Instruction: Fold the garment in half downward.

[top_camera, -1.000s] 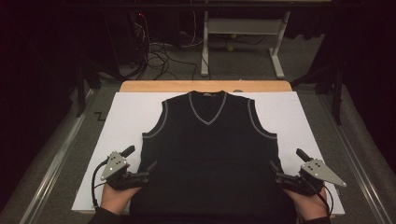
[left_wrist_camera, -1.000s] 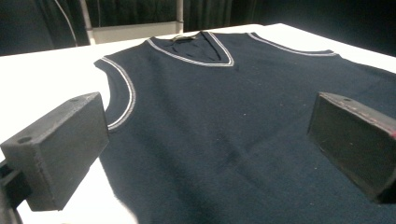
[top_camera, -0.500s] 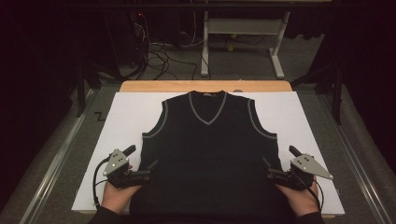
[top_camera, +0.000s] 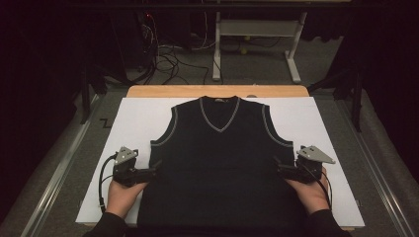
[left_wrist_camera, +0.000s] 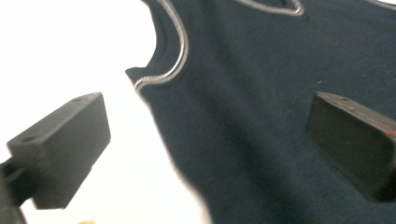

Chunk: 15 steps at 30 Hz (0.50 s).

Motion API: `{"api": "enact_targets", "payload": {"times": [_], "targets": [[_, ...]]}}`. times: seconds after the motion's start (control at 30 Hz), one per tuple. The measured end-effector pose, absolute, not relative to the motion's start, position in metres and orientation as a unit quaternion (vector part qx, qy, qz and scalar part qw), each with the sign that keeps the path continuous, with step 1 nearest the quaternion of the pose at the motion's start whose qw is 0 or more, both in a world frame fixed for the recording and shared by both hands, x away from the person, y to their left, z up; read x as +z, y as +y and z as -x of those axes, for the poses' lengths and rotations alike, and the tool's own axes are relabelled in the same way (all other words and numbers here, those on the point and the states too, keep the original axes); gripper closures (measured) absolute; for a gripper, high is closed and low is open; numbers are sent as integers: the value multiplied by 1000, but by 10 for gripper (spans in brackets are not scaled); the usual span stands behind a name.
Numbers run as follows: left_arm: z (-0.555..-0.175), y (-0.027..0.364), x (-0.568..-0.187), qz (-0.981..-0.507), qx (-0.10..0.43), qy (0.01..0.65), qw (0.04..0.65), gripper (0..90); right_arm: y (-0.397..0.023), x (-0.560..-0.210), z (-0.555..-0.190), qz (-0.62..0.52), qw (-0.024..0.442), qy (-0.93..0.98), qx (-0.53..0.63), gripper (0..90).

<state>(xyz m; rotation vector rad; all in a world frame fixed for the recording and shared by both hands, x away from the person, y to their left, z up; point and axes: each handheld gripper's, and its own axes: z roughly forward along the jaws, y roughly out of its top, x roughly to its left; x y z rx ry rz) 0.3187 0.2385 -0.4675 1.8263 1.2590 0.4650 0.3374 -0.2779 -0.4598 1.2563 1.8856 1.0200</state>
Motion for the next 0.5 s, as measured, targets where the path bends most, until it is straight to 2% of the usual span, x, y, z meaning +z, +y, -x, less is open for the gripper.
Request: {"api": "enact_targets", "payload": {"times": [0.2, 0.3, 0.4, 0.43, 0.47, 0.5], "targets": [[-327, 239, -475, -745, 149, 524, 385, 60, -284, -464, -346, -507, 301, 723, 360, 22], [-330, 238, -479, -752, 134, 531, 368, 118, -287, -465, -345, -512, 289, 730, 348, 67], [-331, 237, -481, -754, 123, 535, 360, 124, -288, -466, -345, -515, 284, 733, 342, 97], [-331, 236, -481, -757, 123, 533, 357, 173, -290, -467, -346, -518, 276, 735, 338, 151], [-330, 235, -481, -758, 124, 532, 356, 173, -290, -467, -346, -518, 276, 735, 338, 151], [-330, 234, -481, -758, 127, 533, 354, 214, -292, -468, -346, -523, 271, 737, 333, 186]]}}
